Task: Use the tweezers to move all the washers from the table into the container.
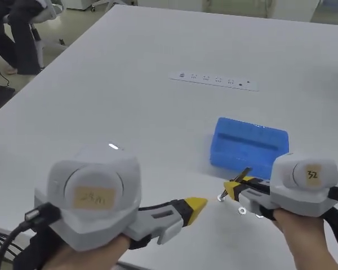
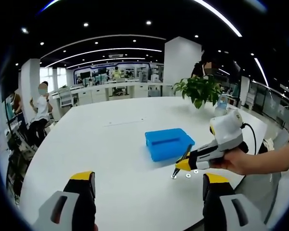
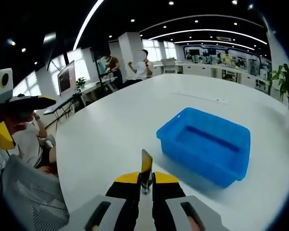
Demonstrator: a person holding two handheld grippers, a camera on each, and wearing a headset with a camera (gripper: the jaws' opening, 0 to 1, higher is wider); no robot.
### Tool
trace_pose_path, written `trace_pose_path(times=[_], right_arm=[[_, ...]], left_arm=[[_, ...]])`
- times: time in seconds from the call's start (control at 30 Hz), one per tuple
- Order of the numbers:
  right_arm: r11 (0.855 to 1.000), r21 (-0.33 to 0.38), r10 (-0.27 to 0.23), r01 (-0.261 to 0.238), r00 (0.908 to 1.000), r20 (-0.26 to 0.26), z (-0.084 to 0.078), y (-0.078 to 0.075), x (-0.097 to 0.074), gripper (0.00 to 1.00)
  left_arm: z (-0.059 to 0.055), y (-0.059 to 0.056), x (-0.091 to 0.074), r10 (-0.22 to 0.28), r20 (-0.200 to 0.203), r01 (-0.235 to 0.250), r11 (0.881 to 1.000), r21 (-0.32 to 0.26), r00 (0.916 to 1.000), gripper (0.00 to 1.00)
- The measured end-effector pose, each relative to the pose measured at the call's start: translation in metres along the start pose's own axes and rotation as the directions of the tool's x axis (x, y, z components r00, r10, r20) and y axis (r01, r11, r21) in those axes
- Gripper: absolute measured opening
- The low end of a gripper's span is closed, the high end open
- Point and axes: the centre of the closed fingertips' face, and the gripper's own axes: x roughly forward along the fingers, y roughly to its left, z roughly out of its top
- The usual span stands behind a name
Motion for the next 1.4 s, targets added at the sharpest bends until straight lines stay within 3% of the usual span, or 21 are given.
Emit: trace_pose_path(times=[0.1,0.5,0.67,0.8,1.07,1.17,1.4], right_arm=[[0.999,-0.047,-0.013,0.012,0.9999,-0.008,0.001,0.002,0.001,0.05],[0.998,-0.062,-0.015,0.015,0.9999,0.007,0.008,0.004,0.001,0.05],[0.994,-0.105,-0.026,0.023,0.9994,-0.024,0.003,0.004,0.002,0.05],[0.996,-0.091,-0.025,0.023,0.9995,-0.018,0.004,0.004,0.001,0.05],[0.992,-0.126,-0.024,0.021,0.9994,-0.025,0.002,0.005,0.002,0.04],[0.995,-0.094,-0.019,0.016,0.9992,-0.036,0.001,0.004,0.000,0.04],[0.993,-0.117,-0.013,0.009,0.9995,-0.029,0.021,0.008,-0.009,0.04]], left_arm=[[-0.002,0.001,0.000,0.004,-0.003,-0.004,1.000,-0.003,1.0000,0.95],[-0.006,0.007,-0.003,0.008,-0.010,-0.008,1.000,-0.001,0.9999,0.94],[-0.007,0.008,-0.002,0.006,-0.013,-0.006,1.000,0.003,0.9999,0.94],[-0.005,0.009,-0.001,0.002,-0.009,-0.002,1.000,0.003,1.0000,0.94],[-0.008,0.009,-0.001,-0.004,-0.022,0.004,1.000,0.013,0.9998,0.93],[-0.009,0.008,-0.001,-0.009,-0.026,0.009,1.000,0.018,0.9996,0.93],[-0.009,0.007,-0.001,-0.016,-0.027,0.017,1.000,0.025,0.9995,0.94]])
